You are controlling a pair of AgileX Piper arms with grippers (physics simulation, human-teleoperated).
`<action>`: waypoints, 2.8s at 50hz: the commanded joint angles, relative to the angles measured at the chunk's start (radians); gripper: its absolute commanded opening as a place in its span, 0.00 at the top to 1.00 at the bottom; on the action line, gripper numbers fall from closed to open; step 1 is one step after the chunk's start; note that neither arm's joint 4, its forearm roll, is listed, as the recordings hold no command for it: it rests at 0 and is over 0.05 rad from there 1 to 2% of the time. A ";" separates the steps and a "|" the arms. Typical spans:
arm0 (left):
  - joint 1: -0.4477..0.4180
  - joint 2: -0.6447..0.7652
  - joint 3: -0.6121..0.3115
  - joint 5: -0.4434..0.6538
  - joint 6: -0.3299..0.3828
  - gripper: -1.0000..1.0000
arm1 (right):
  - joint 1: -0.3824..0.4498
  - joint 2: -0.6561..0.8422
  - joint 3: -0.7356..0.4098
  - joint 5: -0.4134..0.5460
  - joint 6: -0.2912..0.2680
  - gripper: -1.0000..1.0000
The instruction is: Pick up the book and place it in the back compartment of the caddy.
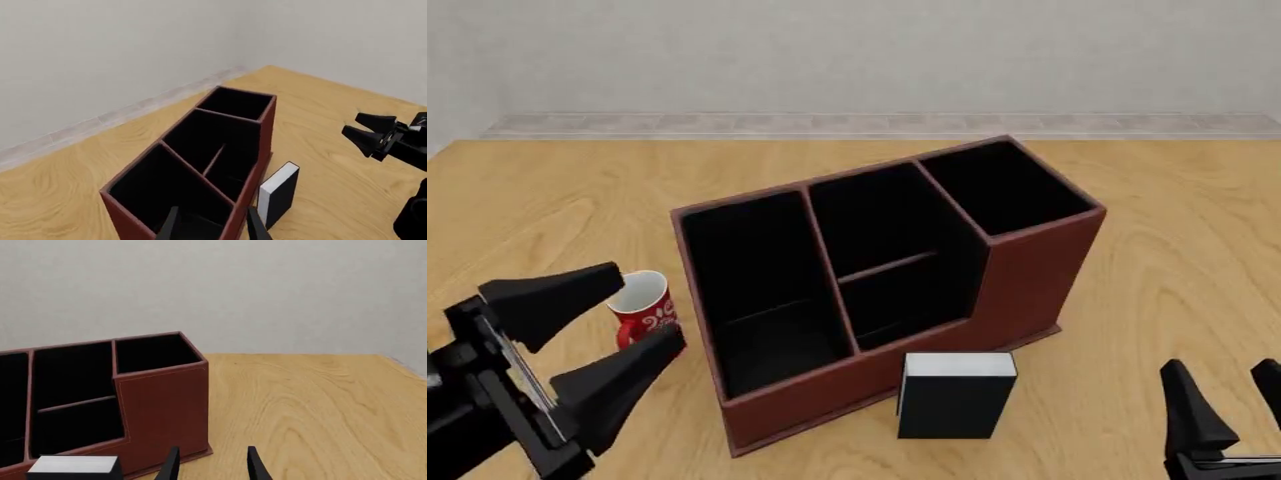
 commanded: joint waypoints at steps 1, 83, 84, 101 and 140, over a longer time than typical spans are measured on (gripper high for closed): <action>-0.124 0.192 -0.049 -0.079 0.001 0.00 | 0.000 0.000 0.000 -0.001 -0.002 0.00; -0.293 0.949 -0.252 -0.285 -0.069 0.00 | 0.001 0.017 0.000 -0.018 -0.002 0.00; -0.290 0.959 -0.254 -0.286 -0.070 0.00 | 0.001 0.016 0.000 -0.016 -0.001 0.00; -0.290 0.997 -0.272 -0.276 -0.087 0.00 | 0.001 0.019 0.000 -0.019 -0.001 0.00; -0.269 1.087 -0.298 -0.266 -0.046 0.00 | 0.001 0.012 0.000 -0.012 -0.001 0.00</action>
